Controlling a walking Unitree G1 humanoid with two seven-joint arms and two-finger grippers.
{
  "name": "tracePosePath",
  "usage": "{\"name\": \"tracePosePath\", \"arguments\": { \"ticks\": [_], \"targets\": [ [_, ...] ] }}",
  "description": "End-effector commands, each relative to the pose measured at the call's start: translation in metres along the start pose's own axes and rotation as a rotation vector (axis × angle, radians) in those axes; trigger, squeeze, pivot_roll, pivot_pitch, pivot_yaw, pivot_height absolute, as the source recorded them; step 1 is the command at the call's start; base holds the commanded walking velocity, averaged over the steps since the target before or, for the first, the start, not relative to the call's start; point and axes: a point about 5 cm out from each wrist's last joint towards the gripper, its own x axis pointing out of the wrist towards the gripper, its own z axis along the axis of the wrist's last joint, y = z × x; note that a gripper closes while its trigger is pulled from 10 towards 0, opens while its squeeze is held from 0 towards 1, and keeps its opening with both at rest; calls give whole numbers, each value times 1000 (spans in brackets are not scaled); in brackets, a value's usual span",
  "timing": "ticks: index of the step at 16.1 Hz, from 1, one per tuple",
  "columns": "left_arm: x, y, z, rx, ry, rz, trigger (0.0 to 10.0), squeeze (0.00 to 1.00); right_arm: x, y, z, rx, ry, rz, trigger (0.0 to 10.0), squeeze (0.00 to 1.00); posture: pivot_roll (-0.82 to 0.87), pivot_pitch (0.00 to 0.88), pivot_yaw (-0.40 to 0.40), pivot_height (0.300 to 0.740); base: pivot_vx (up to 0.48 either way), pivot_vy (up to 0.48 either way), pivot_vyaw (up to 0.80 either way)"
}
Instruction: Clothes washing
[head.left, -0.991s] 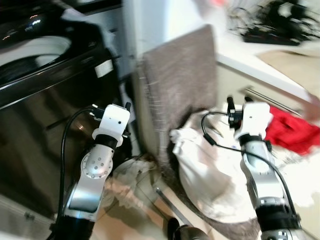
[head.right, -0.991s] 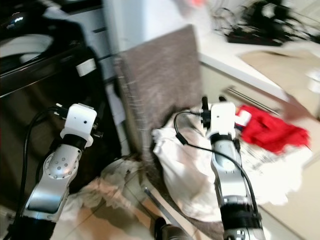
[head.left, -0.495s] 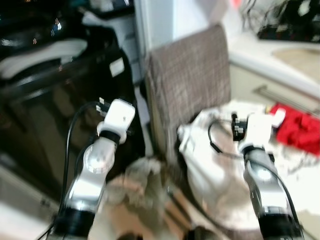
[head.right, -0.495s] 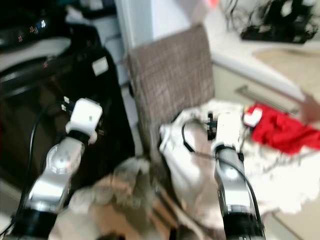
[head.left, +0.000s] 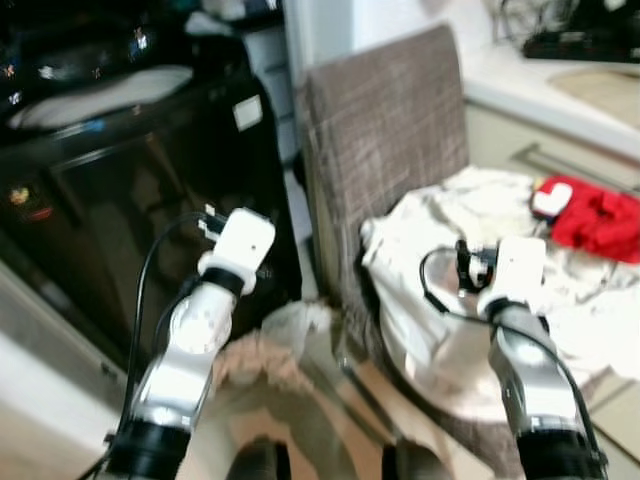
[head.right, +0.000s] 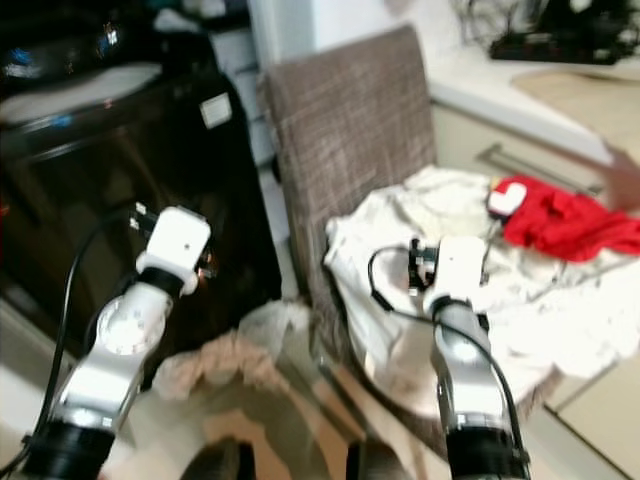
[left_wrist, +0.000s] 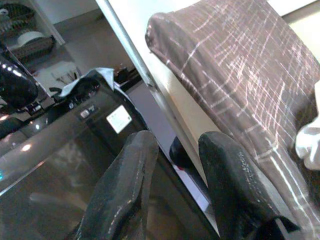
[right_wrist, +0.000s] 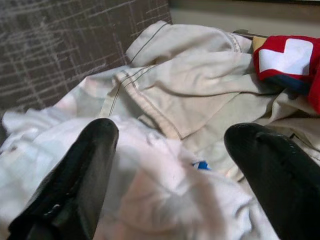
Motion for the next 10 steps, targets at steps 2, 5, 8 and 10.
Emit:
{"name": "tracePosePath", "arguments": {
  "ticks": [2, 5, 8, 10],
  "targets": [
    [1, 2, 5, -2, -24, -21, 10000, 0, 4, -1, 3, -37, -3, -29, 10000, 1000, -135, 49, 66, 679, 371, -300, 0],
    [2, 3, 7, -21, -33, -11, 10000, 0, 8, -4, 12, -2, -38, -48, 10000, 0, -132, 51, 72, 679, 262, -179, 0],
    [4, 5, 5, -16, -17, 4, 10000, 0, 12, -5, 20, 131, -47, -56, 10000, 0, -132, 43, 71, 679, 0, 0, 0],
    [5, 6, 5, -28, -19, 11, 10000, 0, 17, -4, 27, 227, -51, -45, 10000, 0, -133, 41, 68, 679, 0, 0, 0]
  ]
}}
